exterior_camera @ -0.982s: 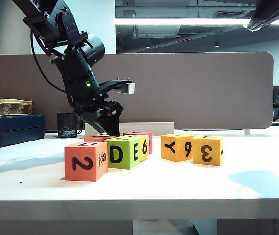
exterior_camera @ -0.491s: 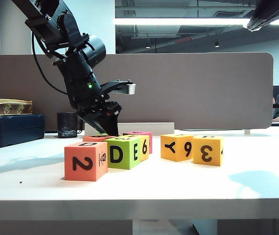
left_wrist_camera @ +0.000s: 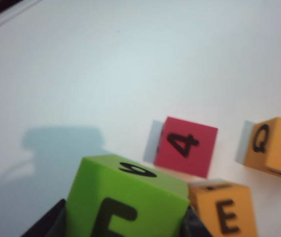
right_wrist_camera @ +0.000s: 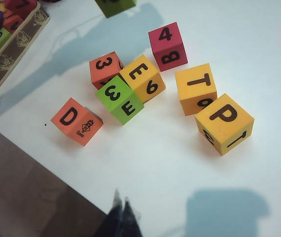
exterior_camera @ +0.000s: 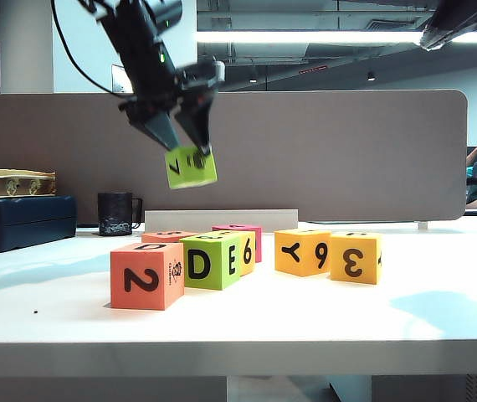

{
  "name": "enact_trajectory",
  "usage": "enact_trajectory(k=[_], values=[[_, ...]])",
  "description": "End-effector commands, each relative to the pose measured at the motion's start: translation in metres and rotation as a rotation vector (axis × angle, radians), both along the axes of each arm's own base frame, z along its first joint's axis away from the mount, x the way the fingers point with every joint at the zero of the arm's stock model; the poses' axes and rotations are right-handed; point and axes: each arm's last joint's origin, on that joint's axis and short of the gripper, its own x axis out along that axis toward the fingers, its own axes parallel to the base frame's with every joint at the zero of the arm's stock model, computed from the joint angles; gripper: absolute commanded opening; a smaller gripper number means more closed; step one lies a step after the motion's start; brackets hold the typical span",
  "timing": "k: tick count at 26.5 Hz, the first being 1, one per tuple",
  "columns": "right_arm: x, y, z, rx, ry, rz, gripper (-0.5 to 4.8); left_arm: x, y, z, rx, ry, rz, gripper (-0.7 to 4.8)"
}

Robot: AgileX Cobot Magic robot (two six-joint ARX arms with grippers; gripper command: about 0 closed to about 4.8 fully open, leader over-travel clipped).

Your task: Select the appropriate blocks from the scattered letter blocks on the table and arrange them in a row to spell out "DEEP".

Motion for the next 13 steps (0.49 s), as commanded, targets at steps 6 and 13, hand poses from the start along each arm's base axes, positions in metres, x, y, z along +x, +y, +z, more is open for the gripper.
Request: enact_trajectory(k=[6,13], values=[[0.002,0.001,0.005,0.012,-0.046,0.004,-0.06,-0.035,-0.004,0.016,-0.121,0.379,0.065,2.72],[0.002,0.001,0.005,0.014,-0.052,0.004,-0.06,-0.067,-0.037,0.012,-0.038,0.510,-0.011,2.72]])
